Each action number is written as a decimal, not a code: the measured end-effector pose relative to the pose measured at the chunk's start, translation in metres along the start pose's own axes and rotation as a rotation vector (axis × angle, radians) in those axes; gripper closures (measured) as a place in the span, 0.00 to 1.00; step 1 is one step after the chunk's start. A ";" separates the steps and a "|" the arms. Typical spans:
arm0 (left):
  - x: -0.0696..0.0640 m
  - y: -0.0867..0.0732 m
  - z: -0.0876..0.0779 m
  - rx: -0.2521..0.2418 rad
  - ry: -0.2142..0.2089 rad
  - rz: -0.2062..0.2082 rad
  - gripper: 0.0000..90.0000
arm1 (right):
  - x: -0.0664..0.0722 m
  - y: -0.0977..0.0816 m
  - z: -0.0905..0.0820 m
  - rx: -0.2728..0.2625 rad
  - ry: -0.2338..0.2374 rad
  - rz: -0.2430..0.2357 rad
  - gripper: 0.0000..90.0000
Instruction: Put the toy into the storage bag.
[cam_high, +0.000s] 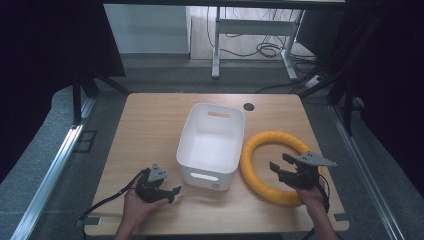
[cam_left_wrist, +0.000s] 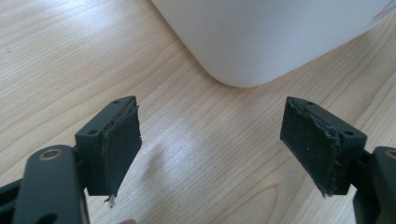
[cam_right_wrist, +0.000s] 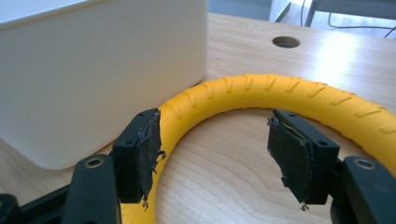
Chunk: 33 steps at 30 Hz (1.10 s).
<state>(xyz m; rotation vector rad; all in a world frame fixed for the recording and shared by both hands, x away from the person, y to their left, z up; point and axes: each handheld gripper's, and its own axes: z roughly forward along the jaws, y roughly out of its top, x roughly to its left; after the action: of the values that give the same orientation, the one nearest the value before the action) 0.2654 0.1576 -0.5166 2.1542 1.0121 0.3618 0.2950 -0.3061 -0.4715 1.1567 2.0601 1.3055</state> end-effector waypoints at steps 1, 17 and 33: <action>0.000 0.000 0.000 -0.007 -0.009 -0.009 0.23 | -0.002 -0.001 -0.001 -0.009 -0.001 0.012 0.38; 0.015 -0.005 -0.009 -0.067 -0.021 -0.094 0.25 | -0.011 -0.017 -0.004 -0.003 0.029 0.061 0.38; 0.008 -0.001 -0.005 -0.047 -0.056 -0.064 0.25 | -0.012 -0.017 -0.001 0.088 0.072 0.020 0.34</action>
<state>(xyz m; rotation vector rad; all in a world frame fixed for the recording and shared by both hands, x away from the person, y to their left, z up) 0.2676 0.1664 -0.5141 2.0735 1.0291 0.2907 0.2934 -0.3201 -0.4870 1.1861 2.1827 1.2951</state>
